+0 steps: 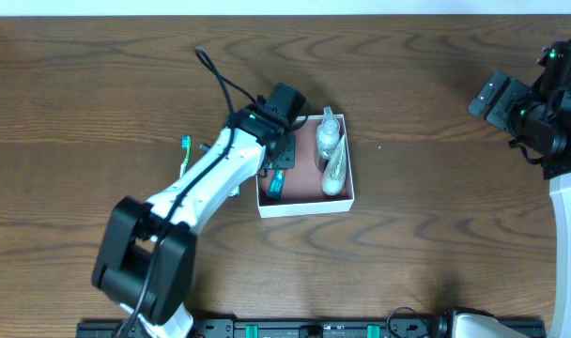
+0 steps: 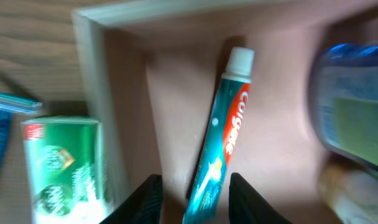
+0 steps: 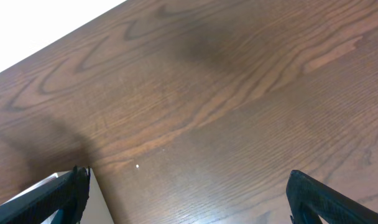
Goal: Pack container
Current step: 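Carry the toothpaste tube right and drop it into the box, then return the left gripper and grasp the green toothbrush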
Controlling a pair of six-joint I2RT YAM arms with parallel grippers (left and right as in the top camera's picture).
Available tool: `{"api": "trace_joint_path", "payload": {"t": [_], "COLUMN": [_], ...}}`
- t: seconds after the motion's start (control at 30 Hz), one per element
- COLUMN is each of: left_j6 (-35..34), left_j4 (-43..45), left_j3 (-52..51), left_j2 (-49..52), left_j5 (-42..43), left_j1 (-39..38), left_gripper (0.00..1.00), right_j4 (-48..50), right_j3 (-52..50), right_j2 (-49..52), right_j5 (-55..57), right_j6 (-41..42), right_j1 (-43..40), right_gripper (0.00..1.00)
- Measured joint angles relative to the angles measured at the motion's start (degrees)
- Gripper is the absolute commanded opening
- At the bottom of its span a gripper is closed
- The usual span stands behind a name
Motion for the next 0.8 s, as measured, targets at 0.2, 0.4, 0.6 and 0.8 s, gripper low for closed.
{"api": "trace_joint_path", "payload": {"t": [0.2, 0.4, 0.6, 0.8], "left_j6": [3.1, 6.2, 15.3, 20.0], "left_j4": [-9.9, -19.6, -19.6, -14.8], "left_j3": [7.7, 8.9, 5.0, 0.6], "left_j2": [-12.2, -20.3, -14.3, -2.7], "left_j5": [-4.7, -11.4, -4.7, -0.5], "left_j1": [1.1, 11.6, 24.3, 30.4], "left_gripper": [0.56, 0.64, 0.65, 0.65], "right_j4": [0.0, 0.0, 0.0, 0.0], "right_j3": [0.0, 0.0, 0.0, 0.0], "right_j2": [0.0, 0.0, 0.0, 0.0], "right_j5": [0.0, 0.0, 0.0, 0.0], "right_j6": [0.0, 0.0, 0.0, 0.0], "right_j1": [0.0, 0.0, 0.0, 0.0], "right_gripper": [0.99, 0.99, 0.99, 0.99]}}
